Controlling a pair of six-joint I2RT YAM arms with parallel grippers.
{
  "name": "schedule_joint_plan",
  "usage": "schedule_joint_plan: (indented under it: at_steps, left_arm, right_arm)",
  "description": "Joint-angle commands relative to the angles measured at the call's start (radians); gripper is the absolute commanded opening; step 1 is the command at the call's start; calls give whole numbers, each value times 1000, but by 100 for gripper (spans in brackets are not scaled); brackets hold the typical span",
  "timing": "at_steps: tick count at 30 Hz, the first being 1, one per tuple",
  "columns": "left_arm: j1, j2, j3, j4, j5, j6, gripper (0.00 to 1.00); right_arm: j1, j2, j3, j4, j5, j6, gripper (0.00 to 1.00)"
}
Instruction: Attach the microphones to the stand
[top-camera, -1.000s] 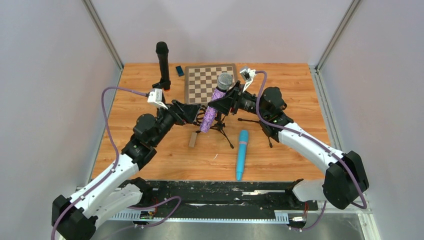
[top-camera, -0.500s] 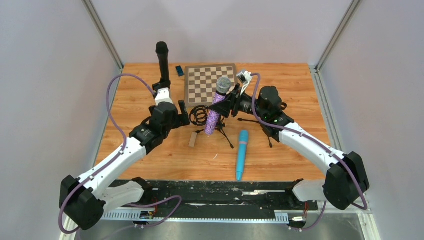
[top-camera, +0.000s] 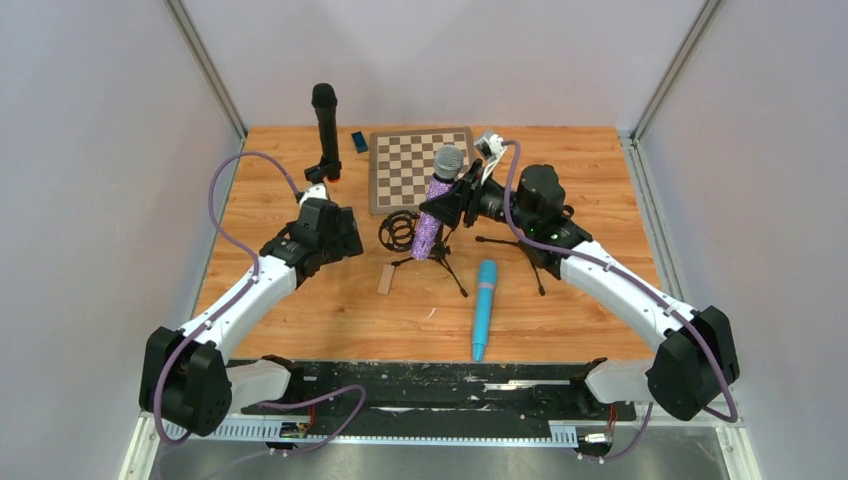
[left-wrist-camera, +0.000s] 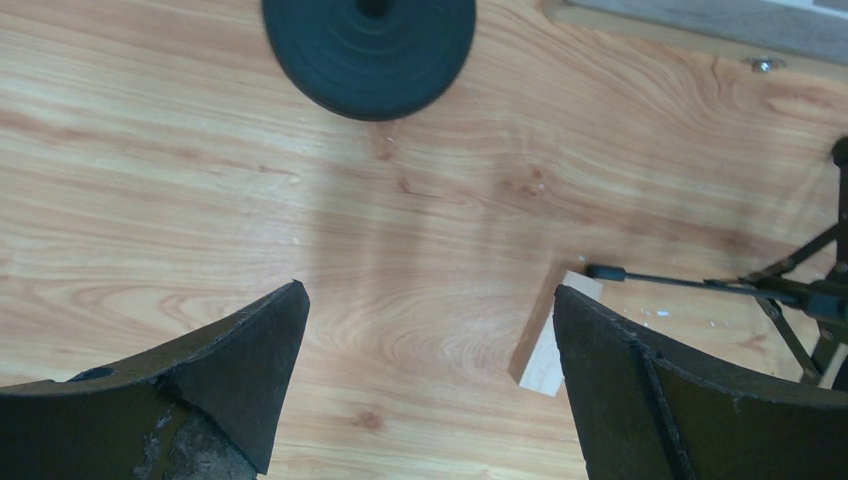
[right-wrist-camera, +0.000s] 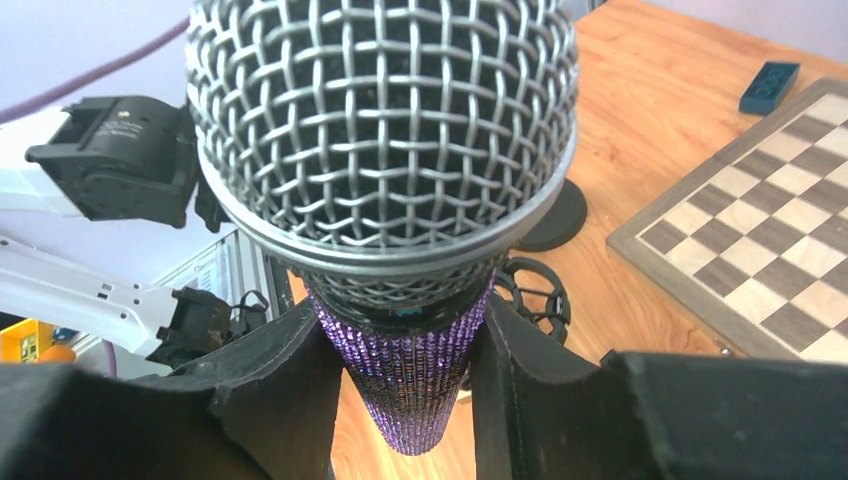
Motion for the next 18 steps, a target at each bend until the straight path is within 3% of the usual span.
schedule_joint_plan:
  at_steps: [1, 9, 18]
  left_arm:
    - [33, 14, -20, 89, 175, -4, 100]
    - [59, -22, -54, 163, 273, -13, 100]
    - [61, -97, -85, 194, 275, -10, 100]
  right_arm:
    - [12, -28, 107, 8, 51, -40, 0]
    - [88, -3, 187, -34, 161, -139, 0]
    - [194, 88, 338, -154, 323, -264, 0]
